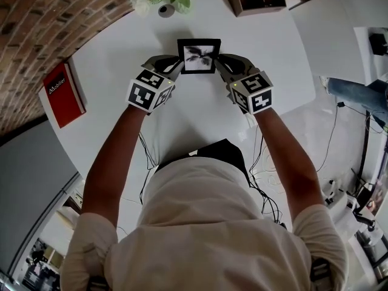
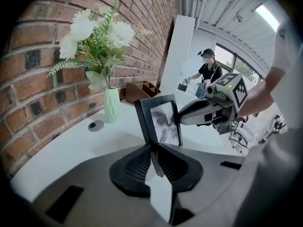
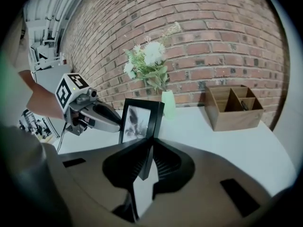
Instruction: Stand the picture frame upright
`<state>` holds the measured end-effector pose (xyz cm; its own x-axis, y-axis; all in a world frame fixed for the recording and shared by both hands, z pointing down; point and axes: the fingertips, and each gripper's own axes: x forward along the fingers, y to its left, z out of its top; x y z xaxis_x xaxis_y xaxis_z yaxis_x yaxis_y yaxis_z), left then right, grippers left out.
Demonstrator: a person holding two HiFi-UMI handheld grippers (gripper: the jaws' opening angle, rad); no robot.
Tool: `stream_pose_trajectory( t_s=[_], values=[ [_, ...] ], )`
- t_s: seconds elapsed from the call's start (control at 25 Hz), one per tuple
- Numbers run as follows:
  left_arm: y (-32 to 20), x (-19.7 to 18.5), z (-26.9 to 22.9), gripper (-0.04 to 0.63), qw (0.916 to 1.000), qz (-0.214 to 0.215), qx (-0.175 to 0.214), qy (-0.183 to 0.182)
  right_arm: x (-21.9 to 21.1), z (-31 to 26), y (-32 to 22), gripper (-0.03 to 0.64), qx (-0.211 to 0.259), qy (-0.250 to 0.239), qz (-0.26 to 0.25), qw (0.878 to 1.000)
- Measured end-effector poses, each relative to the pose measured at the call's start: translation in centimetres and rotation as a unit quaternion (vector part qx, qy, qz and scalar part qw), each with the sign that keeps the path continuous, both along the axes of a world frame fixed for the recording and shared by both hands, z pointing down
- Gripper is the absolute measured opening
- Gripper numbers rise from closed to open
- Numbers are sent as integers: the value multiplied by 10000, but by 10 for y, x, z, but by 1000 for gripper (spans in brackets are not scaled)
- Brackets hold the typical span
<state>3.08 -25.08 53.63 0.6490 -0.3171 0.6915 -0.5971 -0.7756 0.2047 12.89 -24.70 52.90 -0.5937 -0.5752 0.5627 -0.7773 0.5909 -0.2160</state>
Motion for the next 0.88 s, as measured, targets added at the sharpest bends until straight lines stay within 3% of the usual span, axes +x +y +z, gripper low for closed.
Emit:
stream_pose_trajectory(
  t_s=[0.88],
  values=[
    [-43,1,-7,40,9935,-324,934,-562,0,-6,-46,38,941,472,-672,9922]
  ],
)
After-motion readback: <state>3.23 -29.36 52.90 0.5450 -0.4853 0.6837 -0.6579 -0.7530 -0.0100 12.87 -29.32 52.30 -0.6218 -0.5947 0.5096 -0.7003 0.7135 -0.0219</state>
